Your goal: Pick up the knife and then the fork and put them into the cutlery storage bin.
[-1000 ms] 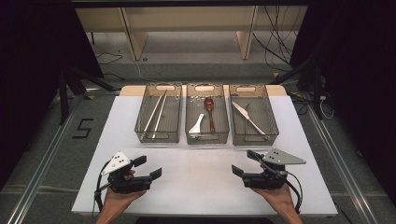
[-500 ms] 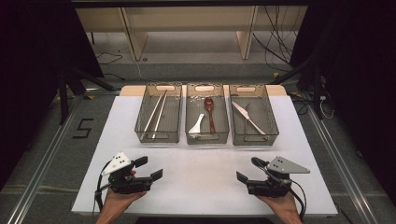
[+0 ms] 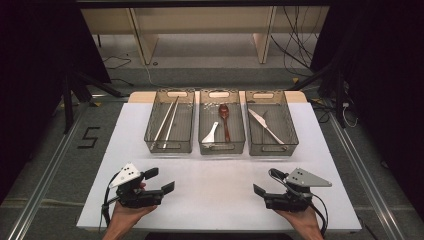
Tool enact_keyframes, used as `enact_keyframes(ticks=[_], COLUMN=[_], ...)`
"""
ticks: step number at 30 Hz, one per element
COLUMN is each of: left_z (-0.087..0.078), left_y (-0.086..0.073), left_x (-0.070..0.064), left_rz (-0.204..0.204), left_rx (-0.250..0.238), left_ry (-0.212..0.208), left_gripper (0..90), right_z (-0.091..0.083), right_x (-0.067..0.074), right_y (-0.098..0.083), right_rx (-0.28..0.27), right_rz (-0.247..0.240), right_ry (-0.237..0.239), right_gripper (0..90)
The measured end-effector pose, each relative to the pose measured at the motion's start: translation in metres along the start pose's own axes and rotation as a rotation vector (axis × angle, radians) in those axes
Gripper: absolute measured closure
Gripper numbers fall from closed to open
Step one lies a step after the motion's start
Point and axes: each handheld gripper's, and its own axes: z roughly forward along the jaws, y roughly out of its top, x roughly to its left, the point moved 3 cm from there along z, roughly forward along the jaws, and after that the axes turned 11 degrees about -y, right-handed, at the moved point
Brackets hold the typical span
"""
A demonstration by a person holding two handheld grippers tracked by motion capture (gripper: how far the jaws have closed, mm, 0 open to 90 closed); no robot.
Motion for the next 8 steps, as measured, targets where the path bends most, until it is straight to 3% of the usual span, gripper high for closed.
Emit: enact_keyframes(ticks=[8], left_z=[0.0002], left_y=[0.0000], left_x=[-0.0001], left_rz=[0.000], left_rx=[0.001], left_ry=[0.000], left_gripper=[17.1], right_z=[-0.0002], right_x=[-0.0002], right_y=[0.0004], right_rx=[-0.004], right_rz=[-0.002], right_ry=[-0.002], right_gripper=[18.7])
